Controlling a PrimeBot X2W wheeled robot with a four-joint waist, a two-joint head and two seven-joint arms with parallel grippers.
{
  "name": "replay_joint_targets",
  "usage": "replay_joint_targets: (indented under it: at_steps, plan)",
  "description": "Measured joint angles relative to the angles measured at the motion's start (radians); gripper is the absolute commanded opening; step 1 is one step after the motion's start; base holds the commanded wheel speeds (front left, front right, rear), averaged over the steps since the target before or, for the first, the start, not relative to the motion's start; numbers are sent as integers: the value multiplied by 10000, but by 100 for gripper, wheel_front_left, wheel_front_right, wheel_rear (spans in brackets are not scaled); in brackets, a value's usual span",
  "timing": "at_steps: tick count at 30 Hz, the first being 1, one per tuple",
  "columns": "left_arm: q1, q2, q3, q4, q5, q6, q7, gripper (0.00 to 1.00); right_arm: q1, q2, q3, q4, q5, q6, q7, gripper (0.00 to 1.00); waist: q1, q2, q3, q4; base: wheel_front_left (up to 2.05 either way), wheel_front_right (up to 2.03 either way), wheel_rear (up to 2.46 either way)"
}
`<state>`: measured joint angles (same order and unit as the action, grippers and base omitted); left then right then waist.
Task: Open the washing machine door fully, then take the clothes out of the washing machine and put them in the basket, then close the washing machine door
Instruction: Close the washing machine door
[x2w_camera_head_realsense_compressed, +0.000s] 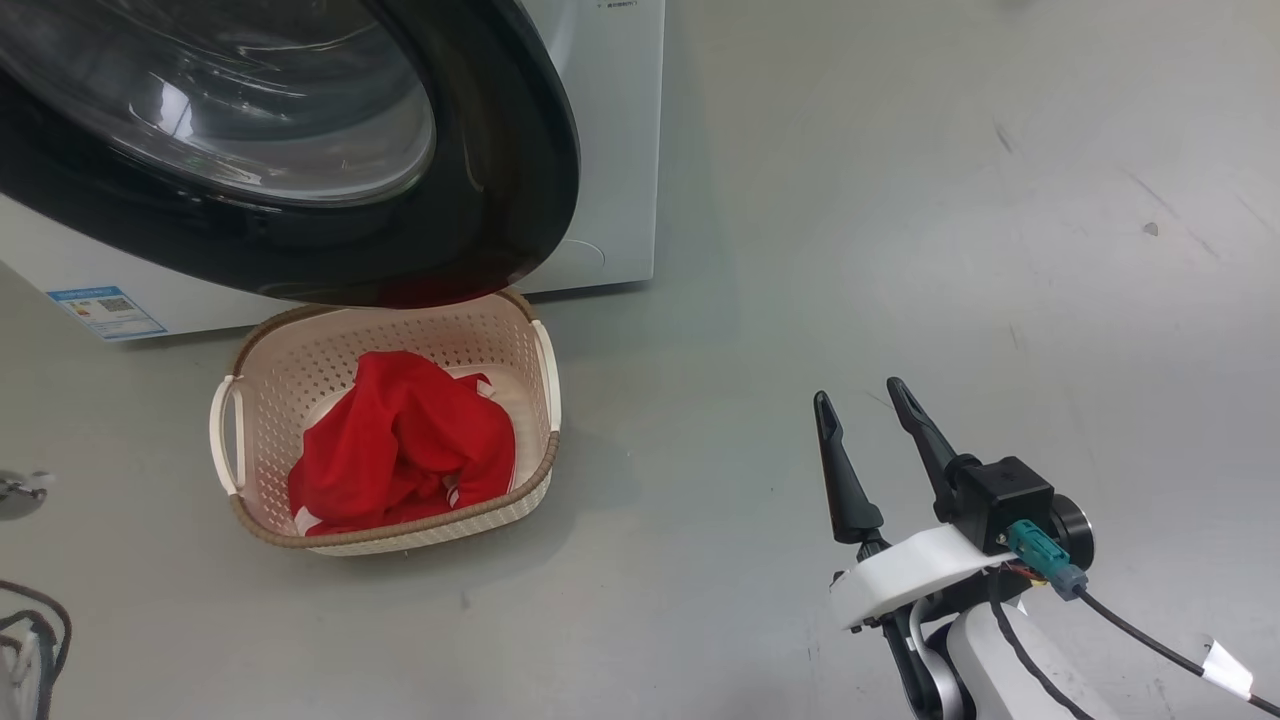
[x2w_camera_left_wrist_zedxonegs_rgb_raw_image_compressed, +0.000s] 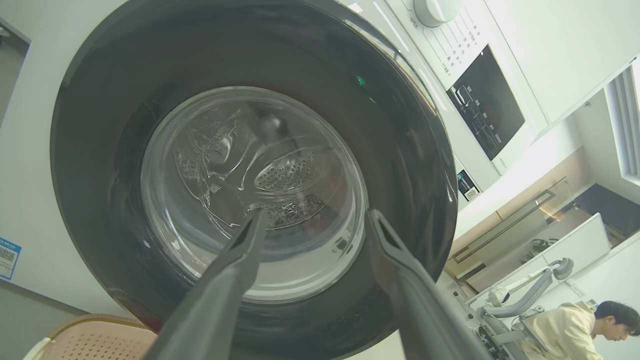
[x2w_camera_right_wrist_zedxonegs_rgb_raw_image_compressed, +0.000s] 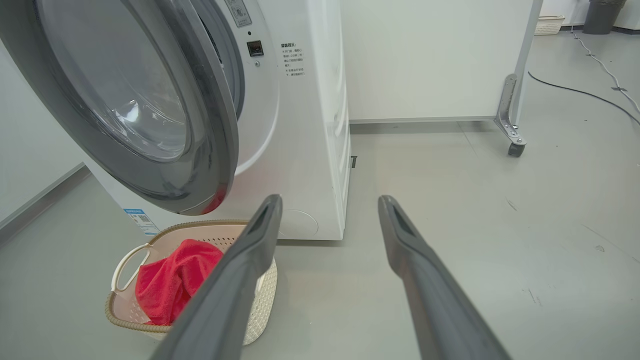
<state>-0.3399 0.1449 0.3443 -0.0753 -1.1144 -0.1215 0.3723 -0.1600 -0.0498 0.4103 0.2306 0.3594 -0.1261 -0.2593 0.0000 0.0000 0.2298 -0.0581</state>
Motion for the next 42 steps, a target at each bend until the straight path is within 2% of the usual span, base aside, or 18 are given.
replay_joint_targets:
  at_steps: [8,14,18,25,29,36,42]
  plan:
    - [1459,1166,-1887,-414,2261,0,-2073,100,0,-2,40,40,6,0,0,100,0,0,-199,26,0,0,0]
    - [2326,1697,-2754,249,3588,-27,-3871,100,0,-4,-42,52,6,0,0,100,0,0,-294,14,0,0,0]
    - [2795,1720,-3012,1003,4031,-29,-5022,100,0,-4,-59,65,6,0,0,100,0,0,-378,8,0,0,0]
    - [3523,1768,-3641,2161,4870,-40,-6393,100,5,-2,-59,82,6,0,0,100,0,0,-577,-3,0,0,0]
    - [3730,1778,-3781,2861,5361,-40,-6393,100,23,-2,-59,102,6,0,0,100,0,0,-734,-20,0,0,0]
    - [3731,1386,-3542,3476,5743,-42,-6360,100,79,-4,-82,144,4,0,0,100,0,0,-924,-30,0,0,0]
    - [3712,1124,-3005,3196,6117,-42,-6289,100,213,-2,-92,151,4,0,0,100,0,0,-1030,-35,0,0,0]
